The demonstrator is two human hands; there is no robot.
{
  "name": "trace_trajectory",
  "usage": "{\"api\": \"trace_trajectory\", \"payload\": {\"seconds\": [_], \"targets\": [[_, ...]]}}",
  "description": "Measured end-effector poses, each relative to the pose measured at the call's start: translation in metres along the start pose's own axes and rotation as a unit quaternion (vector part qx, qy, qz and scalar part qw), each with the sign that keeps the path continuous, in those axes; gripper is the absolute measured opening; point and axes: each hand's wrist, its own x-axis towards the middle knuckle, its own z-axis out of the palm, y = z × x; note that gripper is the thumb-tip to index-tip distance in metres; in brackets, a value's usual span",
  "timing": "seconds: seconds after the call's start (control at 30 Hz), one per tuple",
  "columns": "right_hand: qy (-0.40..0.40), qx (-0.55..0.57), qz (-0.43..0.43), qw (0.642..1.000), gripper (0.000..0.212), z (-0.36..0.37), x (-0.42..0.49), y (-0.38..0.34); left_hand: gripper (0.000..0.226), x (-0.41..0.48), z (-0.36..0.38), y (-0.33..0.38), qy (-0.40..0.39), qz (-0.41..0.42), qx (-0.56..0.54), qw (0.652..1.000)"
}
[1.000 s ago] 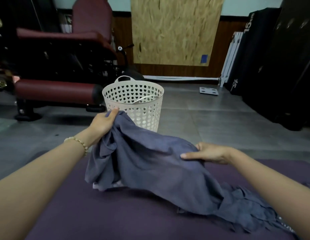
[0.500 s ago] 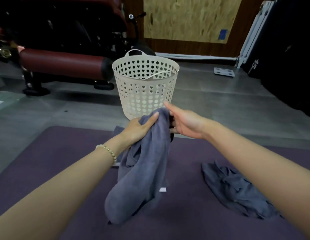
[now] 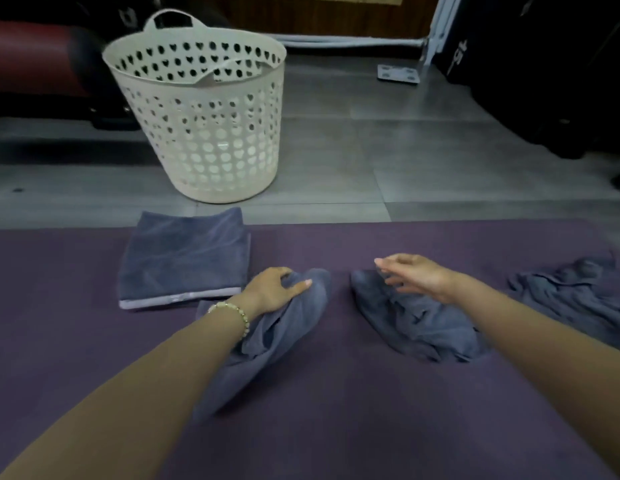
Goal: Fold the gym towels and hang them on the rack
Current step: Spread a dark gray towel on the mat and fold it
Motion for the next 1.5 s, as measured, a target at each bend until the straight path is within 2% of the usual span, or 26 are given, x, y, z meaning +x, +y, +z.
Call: {"api": "trace_trajectory", "payload": {"seconds": [0.03,0.07,0.17,0.23,0.3,0.33,0.43,0.5,0.57,0.63,0.7,0.77,0.83,0.93,1.0,1.07,1.13,1.23,1.3,1.37,1.5], "targets": [[0.03,-0.016,-0.002,0.999,0.043,-0.012,0.0,0.014,0.065,0.009,0.011,0.008,0.004,-0.002,0.078,0.997],[0.065,-0.031,-0.005,0.997,0.045,-0.023,0.001,0.029,0.066,0.017,0.023,0.019,0.019,0.007,0.107,0.994],[0.181,-0.032,-0.002,0.983,0.068,-0.052,0.008,0.076,0.069,0.037,0.068,0.056,0.04,0.049,-0.003,0.998],[0.228,-0.007,0.037,0.973,0.087,-0.068,0.01,0.105,0.086,0.052,0.102,0.076,-0.003,0.045,-0.081,0.996],[0.233,0.035,0.091,0.968,0.099,-0.078,0.011,0.133,0.116,0.066,0.136,0.089,-0.046,-0.008,-0.157,0.987],[0.223,0.064,0.116,0.966,0.101,-0.079,0.012,0.147,0.123,0.073,0.152,0.094,-0.061,-0.045,-0.18,0.981],[0.173,0.088,0.156,0.969,0.106,-0.07,0.019,0.179,0.131,0.084,0.188,0.101,-0.107,-0.126,-0.191,0.968],[0.172,0.059,0.157,0.971,0.101,-0.06,0.025,0.187,0.134,0.091,0.204,0.106,-0.102,-0.125,-0.202,0.966],[0.187,0.057,0.148,0.97,0.087,-0.052,0.031,0.188,0.122,0.097,0.219,0.113,-0.09,-0.096,-0.234,0.963],[0.183,0.119,0.118,0.969,0.077,-0.043,0.036,0.183,0.096,0.097,0.231,0.126,-0.089,-0.056,-0.28,0.954],[0.187,0.21,0.064,0.958,0.082,-0.044,0.038,0.175,0.081,0.093,0.232,0.146,-0.068,-0.013,-0.322,0.944],[0.222,0.257,0.0,0.94,0.088,-0.064,0.036,0.168,0.047,0.095,0.227,0.171,-0.03,0.042,-0.352,0.935],[0.256,0.245,-0.059,0.933,0.074,-0.099,0.025,0.155,0.016,0.098,0.216,0.206,-0.017,0.087,-0.362,0.928],[0.316,0.235,-0.12,0.911,0.038,-0.165,0.004,0.14,0.009,0.112,0.21,0.275,-0.009,0.156,-0.35,0.924],[0.382,0.212,-0.128,0.89,0.026,-0.211,-0.013,0.134,0.032,0.128,0.215,0.326,-0.021,0.197,-0.321,0.926],[0.434,0.178,-0.112,0.876,0.028,-0.249,-0.027,0.137,0.058,0.143,0.222,0.369,-0.085,0.216,-0.251,0.94],[0.454,0.166,-0.077,0.872,0.039,-0.271,-0.034,0.153,0.067,0.157,0.229,0.389,-0.117,0.213,-0.16,0.957],[0.443,0.143,-0.004,0.885,0.054,-0.27,-0.037,0.191,0.067,0.16,0.234,0.37,-0.077,0.207,-0.057,0.974],[0.421,0.12,0.021,0.899,0.059,-0.253,-0.033,0.214,0.066,0.152,0.24,0.334,-0.097,0.208,0.004,0.973],[0.398,0.093,0.021,0.913,0.061,-0.227,-0.024,0.227,0.068,0.147,0.243,0.289,-0.122,0.192,0.064,0.972],[0.326,0.038,-0.003,0.945,0.061,-0.163,0.003,0.218,0.071,0.144,0.226,0.197,-0.116,0.108,0.108,0.981]]}}
